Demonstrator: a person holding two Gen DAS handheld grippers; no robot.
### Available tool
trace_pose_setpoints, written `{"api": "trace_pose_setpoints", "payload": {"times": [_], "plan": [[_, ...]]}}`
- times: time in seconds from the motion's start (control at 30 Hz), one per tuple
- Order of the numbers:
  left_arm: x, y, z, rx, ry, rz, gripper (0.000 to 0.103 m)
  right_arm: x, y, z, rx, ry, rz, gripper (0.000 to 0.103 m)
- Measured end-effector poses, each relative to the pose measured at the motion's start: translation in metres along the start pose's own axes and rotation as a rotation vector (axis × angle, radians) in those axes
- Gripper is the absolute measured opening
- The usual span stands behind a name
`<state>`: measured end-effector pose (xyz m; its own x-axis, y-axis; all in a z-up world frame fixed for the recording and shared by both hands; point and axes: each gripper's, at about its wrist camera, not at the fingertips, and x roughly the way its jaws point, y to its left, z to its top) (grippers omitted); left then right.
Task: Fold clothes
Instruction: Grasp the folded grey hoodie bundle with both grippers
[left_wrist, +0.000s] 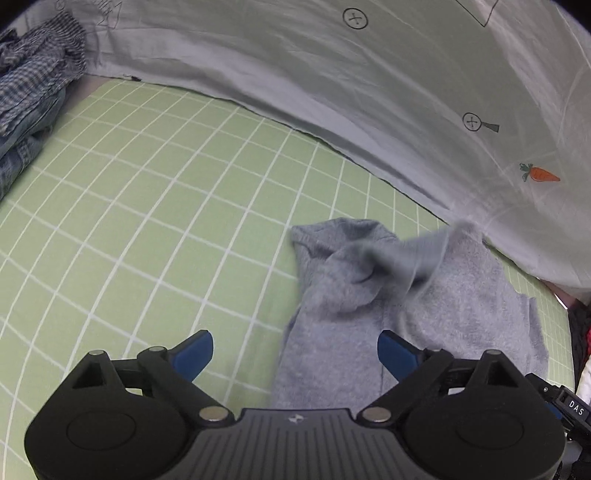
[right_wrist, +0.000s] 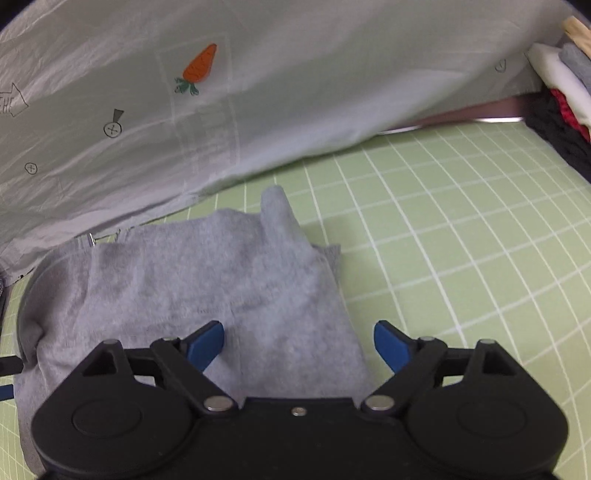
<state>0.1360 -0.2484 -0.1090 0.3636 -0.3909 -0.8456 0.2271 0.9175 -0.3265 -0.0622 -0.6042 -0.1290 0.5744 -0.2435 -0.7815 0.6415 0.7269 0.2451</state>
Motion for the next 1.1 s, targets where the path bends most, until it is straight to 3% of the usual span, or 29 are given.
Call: {"api": "trace_pose_setpoints", "payload": {"times": [0.13,0.4,0.6,0.8,0.87,0.93,0.97,1.0,1.03,1.1], "plan": [[-0.004,0.008,-0.007,-0.014,-0.003,-0.045,0.099,-0.004,-0.009,-0.006,0.036,0.005,0.013,0.095],[0.034,-0.008,-0.007,0.028,0.088,-0.065,0.099,0.013,-0.012,0.002,0.058,0.035,0.060,0.098],[0.049,-0.027,-0.007,0.089,0.086,-0.079,0.102,0.032,-0.004,0.009,0.060,0.061,0.113,0.102],[0.053,-0.034,-0.011,0.104,0.071,-0.107,0.101,0.040,0.013,0.015,0.001,0.059,0.113,0.102],[0.053,-0.040,-0.015,0.119,0.081,-0.136,0.091,0.040,0.015,0.016,-0.010,0.063,0.145,0.091],[0.050,-0.045,-0.019,0.122,0.082,-0.159,0.067,0.035,0.015,0.017,-0.018,0.060,0.190,0.064],[0.048,-0.045,-0.020,0.110,0.075,-0.165,0.054,0.029,0.016,0.016,-0.018,0.051,0.199,0.057],[0.045,-0.045,-0.021,0.099,0.069,-0.170,0.041,0.023,0.016,0.016,-0.018,0.042,0.209,0.041],[0.040,-0.044,-0.022,0.081,0.061,-0.185,0.037,0.017,0.017,0.016,-0.018,0.033,0.218,0.030],[0.022,-0.048,-0.024,0.076,0.032,-0.218,0.030,0.004,0.017,0.015,-0.018,0.016,0.236,0.027]]}}
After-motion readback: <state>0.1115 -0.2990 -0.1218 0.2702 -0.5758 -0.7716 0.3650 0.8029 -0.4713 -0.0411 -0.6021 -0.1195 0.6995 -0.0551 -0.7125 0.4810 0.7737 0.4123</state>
